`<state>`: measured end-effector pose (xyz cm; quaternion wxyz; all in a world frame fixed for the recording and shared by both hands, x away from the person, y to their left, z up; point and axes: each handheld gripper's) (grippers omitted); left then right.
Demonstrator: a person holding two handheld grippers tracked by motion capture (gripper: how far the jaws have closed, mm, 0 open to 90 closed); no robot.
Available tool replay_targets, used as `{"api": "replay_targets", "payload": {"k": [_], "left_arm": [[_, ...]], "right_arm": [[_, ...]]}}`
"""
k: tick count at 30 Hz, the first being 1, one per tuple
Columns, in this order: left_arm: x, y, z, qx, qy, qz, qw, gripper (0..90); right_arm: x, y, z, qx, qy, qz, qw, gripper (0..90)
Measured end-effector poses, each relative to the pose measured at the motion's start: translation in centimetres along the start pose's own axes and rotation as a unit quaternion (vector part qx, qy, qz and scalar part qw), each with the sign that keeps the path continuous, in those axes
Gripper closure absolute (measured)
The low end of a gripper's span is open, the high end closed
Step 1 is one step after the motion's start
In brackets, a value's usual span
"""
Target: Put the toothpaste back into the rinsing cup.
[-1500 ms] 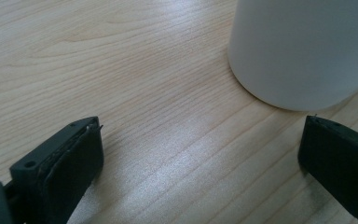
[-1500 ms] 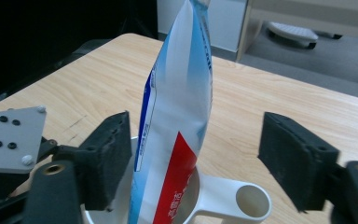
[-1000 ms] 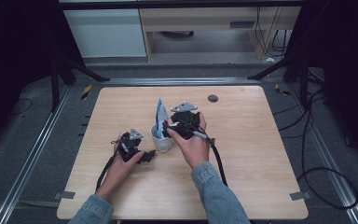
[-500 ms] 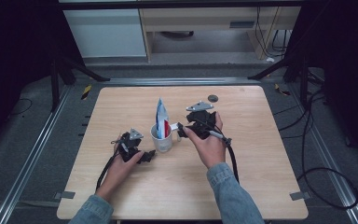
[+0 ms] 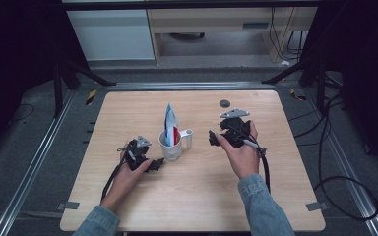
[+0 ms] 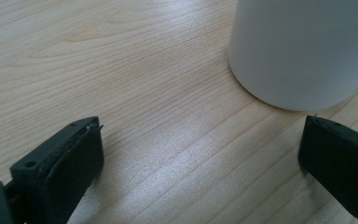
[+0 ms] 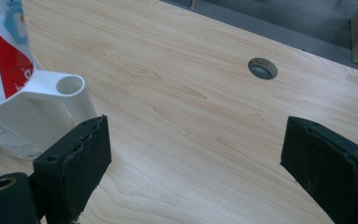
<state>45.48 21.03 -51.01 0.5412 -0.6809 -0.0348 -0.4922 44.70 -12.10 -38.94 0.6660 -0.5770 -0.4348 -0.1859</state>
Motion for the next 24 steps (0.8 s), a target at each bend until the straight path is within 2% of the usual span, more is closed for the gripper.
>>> {"api": "replay_targets", "payload": {"k": [5,13,16,24], "left_arm": [[0.0,0.0,0.0,0.000,0.000,0.000,1.0000,0.0],[0.0,0.0,0.0,0.000,0.000,0.000,1.0000,0.0],[0.0,0.0,0.0,0.000,0.000,0.000,1.0000,0.0],[0.0,0.0,0.0,0.000,0.000,0.000,1.0000,0.0]], "right_arm": [[-0.5,-0.3,-0.7,0.002,-0.011,0.010,0.9999,7.8],[-1.3,-0.8,-1.5,0.020,-0.010,0.008,0.9997,7.2],[-1.9,-0.8,-1.9,0.029,-0.001,0.010,0.9995,6.6],[-3.8,-0.5,-2.8,0.023,0.002,0.023,0.9995,7.1]]}}
Point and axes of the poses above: each handheld gripper's, and its own axes: y roughly forward along the jaws, x roughly out of its top, z roughly to its left, and after that the axes turned 4 degrees about y, right-handed
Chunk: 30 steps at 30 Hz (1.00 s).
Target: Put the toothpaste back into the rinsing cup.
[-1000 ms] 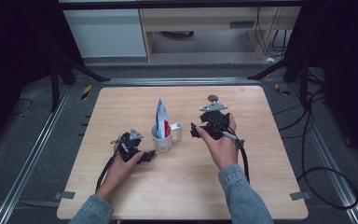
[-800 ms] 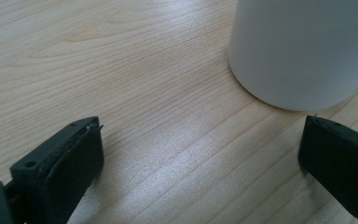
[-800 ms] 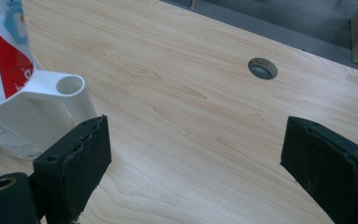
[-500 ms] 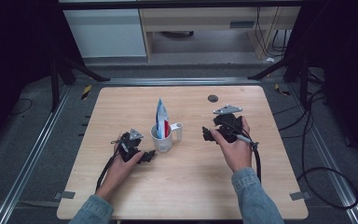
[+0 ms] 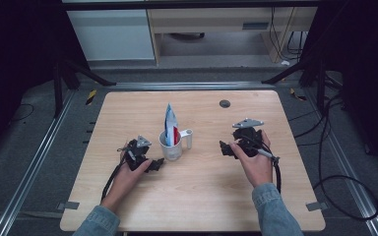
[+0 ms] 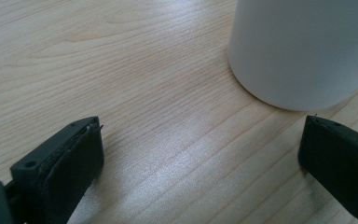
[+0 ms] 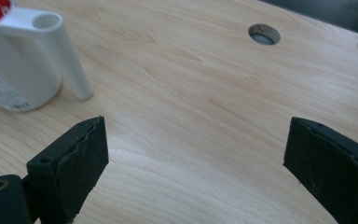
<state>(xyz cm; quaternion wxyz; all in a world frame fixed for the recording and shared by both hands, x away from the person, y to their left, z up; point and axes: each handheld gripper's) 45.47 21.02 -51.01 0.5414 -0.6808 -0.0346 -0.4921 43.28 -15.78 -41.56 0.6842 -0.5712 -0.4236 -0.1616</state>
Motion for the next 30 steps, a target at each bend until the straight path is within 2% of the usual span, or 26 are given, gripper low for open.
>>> {"api": "replay_targets", "payload": {"k": [7,15,25,30], "left_arm": [[0.0,0.0,0.0,0.000,0.000,0.000,1.0000,0.0],[0.0,0.0,0.0,0.000,0.000,0.000,1.0000,0.0],[0.0,0.0,0.0,0.001,0.000,0.000,1.0000,0.0],[0.0,0.0,0.0,0.001,0.000,0.000,1.0000,0.0]], "right_arm": [[-2.3,0.9,-0.7,-0.007,0.007,0.014,0.9999,10.4],[-4.2,2.0,-1.1,-0.008,0.011,0.030,0.9995,11.4],[-5.5,2.9,-1.4,-0.009,0.019,0.041,0.9989,11.9],[-6.1,3.2,-1.8,-0.008,0.032,0.042,0.9986,12.0]]}}
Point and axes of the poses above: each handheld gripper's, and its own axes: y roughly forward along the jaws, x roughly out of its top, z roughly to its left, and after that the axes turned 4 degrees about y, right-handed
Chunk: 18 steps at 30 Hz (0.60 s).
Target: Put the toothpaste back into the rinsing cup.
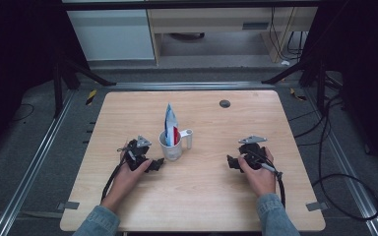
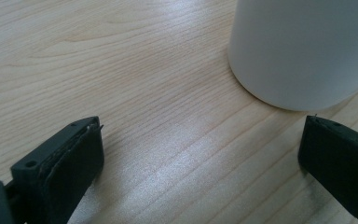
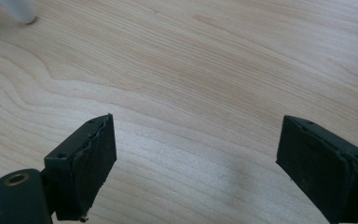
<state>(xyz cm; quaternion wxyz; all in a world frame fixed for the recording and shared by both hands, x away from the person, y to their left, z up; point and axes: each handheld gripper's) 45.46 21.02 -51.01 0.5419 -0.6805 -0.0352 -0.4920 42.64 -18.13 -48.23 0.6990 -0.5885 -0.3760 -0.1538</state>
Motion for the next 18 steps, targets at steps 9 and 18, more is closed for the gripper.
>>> {"api": "replay_targets", "payload": {"k": [9,18], "left_arm": [[0.0,0.0,0.0,0.000,0.000,0.000,1.0000,0.0],[0.0,0.0,0.0,0.000,0.000,0.000,1.0000,0.0]], "right_arm": [[-0.6,0.6,-1.5,-0.006,0.037,-0.014,0.9992,12.2],[-0.8,1.5,-1.4,-0.009,0.040,-0.010,0.9991,11.7]]}}
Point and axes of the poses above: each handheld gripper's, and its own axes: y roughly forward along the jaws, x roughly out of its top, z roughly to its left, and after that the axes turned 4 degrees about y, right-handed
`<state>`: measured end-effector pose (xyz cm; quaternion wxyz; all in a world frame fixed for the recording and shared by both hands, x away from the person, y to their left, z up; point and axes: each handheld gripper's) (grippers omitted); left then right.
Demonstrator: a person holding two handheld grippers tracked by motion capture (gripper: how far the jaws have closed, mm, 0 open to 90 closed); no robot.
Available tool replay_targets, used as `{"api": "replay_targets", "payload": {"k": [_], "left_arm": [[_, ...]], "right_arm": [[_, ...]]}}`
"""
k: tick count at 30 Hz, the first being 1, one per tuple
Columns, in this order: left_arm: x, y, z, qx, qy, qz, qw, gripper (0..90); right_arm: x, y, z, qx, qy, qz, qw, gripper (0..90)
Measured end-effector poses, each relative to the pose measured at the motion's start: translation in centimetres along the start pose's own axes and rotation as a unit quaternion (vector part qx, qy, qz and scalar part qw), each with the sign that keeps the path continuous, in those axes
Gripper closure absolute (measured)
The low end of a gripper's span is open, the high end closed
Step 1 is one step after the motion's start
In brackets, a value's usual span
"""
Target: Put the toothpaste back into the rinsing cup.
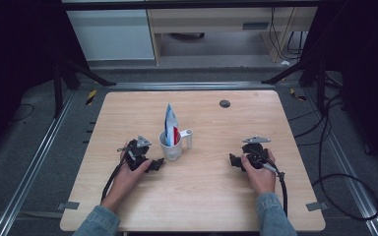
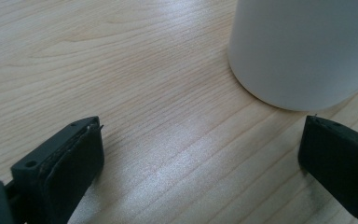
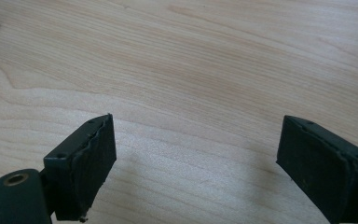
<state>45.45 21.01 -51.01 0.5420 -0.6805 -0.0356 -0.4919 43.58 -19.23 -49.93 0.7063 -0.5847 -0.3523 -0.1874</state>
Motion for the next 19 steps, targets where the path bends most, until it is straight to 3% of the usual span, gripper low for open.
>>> {"api": "replay_targets", "payload": {"k": [4,7,13,15,19], "left_arm": [[0.0,0.0,0.0,0.000,0.000,0.000,1.0000,0.0],[0.0,0.0,0.0,0.000,0.000,0.000,1.0000,0.0],[0.0,0.0,0.0,0.000,0.000,0.000,1.0000,0.0],[0.0,0.0,0.0,0.000,0.000,0.000,1.0000,0.0],[0.0,0.0,-0.1,0.001,0.000,0.001,1.0000,0.0]], "right_arm": [[-0.3,0.6,0.1,-0.001,0.007,0.009,0.9999,11.0],[-0.6,0.9,0.2,-0.014,0.000,0.000,0.9999,8.9],[-1.0,1.1,0.1,-0.023,0.008,-0.013,0.9996,4.8],[-0.8,1.3,0.4,-0.041,0.028,-0.013,0.9987,3.8],[-0.9,1.3,0.6,-0.049,0.034,-0.014,0.9981,3.2]]}}
Point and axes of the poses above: each handheld gripper's, and its own axes: y roughly forward along the jaws, x roughly out of its top, z roughly to its left, and after that the axes turned 4 degrees about y, right-handed
